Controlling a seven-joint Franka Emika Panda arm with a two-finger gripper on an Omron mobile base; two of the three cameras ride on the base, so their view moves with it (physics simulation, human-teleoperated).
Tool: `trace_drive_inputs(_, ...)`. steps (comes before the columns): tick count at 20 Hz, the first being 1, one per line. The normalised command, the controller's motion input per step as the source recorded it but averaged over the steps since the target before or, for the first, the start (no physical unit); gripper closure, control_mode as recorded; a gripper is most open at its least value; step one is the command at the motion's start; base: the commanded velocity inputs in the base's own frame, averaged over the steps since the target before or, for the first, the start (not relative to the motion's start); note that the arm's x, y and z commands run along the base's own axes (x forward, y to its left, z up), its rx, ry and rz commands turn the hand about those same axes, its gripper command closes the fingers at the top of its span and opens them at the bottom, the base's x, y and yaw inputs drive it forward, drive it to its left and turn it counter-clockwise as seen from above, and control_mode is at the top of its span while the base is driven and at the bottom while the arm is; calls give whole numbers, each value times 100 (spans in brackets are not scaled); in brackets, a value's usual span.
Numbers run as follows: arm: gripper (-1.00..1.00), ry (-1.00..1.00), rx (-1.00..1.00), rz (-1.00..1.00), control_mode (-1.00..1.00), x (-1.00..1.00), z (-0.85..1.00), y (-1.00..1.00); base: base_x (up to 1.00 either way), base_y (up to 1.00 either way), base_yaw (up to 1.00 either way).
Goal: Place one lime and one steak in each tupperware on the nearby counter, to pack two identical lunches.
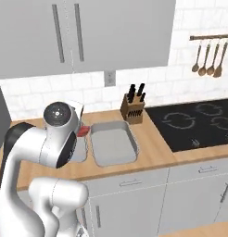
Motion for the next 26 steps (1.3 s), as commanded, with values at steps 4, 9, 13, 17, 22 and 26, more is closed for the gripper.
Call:
trace_drive_inputs(4,100,0,0,0,100,0,0,0,100,-27,47)
trace_drive_inputs(9,100,0,0,0,100,0,0,0,100,-34,59)
trace_drive_inputs(13,100,5,1,29,-100,50,-31,-13,50,-16,34)
trace_drive_inputs(17,100,0,0,14,-100,49,-51,-51,0,0,0)
trace_drive_inputs(22,100,-5,-9,-14,-100,41,-54,-52,0,0,0)
trace_drive_inputs(26,100,-3,-10,-25,-100,38,-51,-67,0,0,0)
